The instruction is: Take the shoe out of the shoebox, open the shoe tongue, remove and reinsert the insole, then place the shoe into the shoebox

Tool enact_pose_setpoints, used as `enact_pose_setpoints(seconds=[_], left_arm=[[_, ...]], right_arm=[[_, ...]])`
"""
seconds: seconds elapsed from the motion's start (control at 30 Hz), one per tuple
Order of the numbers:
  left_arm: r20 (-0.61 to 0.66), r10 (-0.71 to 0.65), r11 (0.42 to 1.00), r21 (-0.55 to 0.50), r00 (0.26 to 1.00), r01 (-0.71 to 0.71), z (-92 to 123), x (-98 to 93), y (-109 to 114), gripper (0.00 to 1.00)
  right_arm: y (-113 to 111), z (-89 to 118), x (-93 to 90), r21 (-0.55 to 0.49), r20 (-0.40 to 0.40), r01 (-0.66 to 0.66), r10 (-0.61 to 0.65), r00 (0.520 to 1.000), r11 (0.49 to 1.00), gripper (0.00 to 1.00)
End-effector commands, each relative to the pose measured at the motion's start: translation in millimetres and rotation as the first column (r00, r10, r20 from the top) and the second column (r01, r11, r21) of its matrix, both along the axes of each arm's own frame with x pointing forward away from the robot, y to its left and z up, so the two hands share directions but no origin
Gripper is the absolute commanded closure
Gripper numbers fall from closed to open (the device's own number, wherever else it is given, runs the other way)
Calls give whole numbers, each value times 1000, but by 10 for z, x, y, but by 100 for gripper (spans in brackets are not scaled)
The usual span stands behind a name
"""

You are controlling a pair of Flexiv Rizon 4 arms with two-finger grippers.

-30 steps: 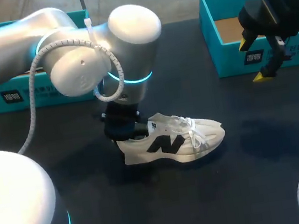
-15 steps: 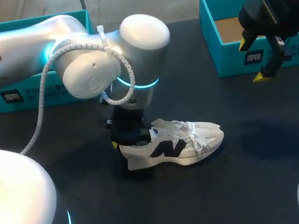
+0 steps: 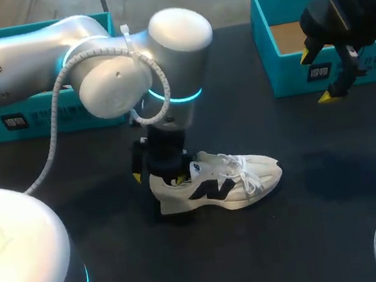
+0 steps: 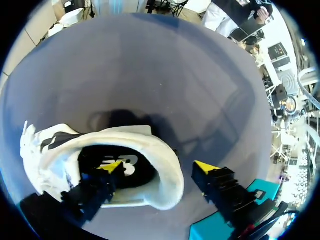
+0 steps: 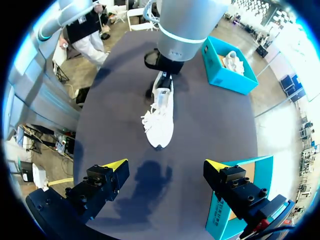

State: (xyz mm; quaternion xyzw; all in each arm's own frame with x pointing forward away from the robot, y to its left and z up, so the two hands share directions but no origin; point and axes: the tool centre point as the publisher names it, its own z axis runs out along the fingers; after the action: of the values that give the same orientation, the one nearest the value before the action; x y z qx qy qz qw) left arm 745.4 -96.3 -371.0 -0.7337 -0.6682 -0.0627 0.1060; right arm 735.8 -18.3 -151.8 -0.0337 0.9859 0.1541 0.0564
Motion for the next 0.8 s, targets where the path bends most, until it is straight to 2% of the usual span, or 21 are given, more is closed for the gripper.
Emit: enact_pose_setpoints(seconds=[0.03,0.4,0.6,0.73,0.8], left_arm=[[2,14,998,-65,1000,-14,174,-24,132,0],[22,238,943,-243,971,-226,616,-49,231,0],[0,420,856,-330,907,-397,777,-74,307,0],[-44,478,802,-386,877,-456,829,-66,362,0],[-77,534,754,-407,842,-516,844,-45,394,0]], right_arm=[[17,-4,25,-4,-4,0,0,1000,1000,0],[17,-4,25,-4,-4,0,0,1000,1000,0],[17,-4,25,-4,-4,0,0,1000,1000,0],[17,-4,25,-4,-4,0,0,1000,1000,0],[17,-4,25,-4,-4,0,0,1000,1000,0]])
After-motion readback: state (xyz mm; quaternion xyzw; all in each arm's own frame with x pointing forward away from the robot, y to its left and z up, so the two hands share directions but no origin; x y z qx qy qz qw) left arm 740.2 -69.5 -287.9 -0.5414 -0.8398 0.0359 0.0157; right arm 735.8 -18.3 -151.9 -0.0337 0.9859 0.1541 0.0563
